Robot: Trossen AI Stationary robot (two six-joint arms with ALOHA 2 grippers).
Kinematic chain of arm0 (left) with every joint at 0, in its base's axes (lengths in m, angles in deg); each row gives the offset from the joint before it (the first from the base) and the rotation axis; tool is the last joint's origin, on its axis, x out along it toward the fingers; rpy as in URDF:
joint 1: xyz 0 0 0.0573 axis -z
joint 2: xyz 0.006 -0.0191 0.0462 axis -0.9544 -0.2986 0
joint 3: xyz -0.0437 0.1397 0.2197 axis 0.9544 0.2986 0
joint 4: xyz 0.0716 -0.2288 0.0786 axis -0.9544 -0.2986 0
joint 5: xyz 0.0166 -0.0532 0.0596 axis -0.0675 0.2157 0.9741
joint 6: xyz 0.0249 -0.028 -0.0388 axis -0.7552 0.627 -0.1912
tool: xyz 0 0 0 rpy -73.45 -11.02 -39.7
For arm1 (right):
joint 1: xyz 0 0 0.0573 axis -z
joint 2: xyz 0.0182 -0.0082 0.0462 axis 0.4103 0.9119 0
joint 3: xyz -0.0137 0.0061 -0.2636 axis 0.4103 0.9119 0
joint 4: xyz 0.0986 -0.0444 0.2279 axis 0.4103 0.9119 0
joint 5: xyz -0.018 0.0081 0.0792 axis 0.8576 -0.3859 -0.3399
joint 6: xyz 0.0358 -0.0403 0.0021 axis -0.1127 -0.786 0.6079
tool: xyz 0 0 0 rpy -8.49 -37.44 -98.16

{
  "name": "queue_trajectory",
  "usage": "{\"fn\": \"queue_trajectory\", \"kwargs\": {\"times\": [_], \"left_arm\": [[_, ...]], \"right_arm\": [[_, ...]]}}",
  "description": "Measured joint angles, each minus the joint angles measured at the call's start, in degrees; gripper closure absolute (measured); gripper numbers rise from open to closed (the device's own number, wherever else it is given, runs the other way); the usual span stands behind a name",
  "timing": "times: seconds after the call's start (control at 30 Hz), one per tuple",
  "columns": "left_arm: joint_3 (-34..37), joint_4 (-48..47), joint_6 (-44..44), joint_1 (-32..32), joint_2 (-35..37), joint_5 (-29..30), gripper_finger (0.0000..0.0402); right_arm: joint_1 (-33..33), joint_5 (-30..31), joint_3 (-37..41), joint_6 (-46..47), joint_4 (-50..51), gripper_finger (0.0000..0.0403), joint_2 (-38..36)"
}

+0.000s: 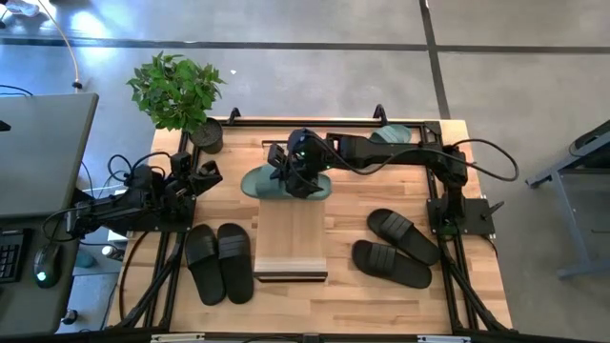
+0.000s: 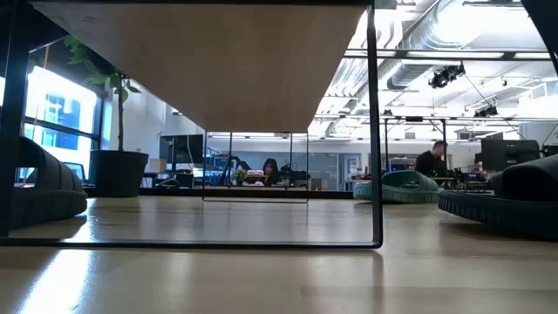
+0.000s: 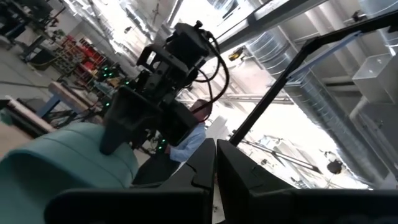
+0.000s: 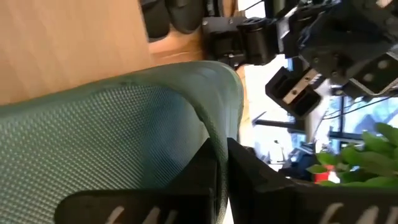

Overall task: Pick and place slides into the shelf
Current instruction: Put the green slipper on the shelf

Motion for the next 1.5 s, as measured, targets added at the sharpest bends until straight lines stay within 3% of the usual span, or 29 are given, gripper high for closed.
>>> {"fn": "queue_trajectory", "kwargs": {"times": [0.47, 0.77, 1.07, 1.27, 1.5], "left_arm": [[0.0, -0.1, 0.0, 0.0, 0.0, 0.5, 0.0396], [0.0, -0.1, 0.0, 0.0, 0.0, 0.5, 0.0396], [0.0, -0.1, 0.0, 0.0, 0.0, 0.5, 0.0396], [0.0, -0.1, 0.0, 0.0, 0.0, 0.5, 0.0396], [0.0, -0.1, 0.0, 0.0, 0.0, 0.5, 0.0396]], "right_arm": [[0.2, 0.3, 0.0, 3.2, 6.2, 0.0403, 0.1], [0.5, -3.6, 0.0, 6.0, 9.3, 0.0400, 0.1], [2.2, -8.0, 0.0, 10.4, 11.0, 0.0333, 0.1], [2.7, -7.4, 0.0, 12.2, 11.0, 0.0277, 0.1], [2.7, -7.0, 0.0, 10.1, 11.0, 0.0259, 0.1]]}}
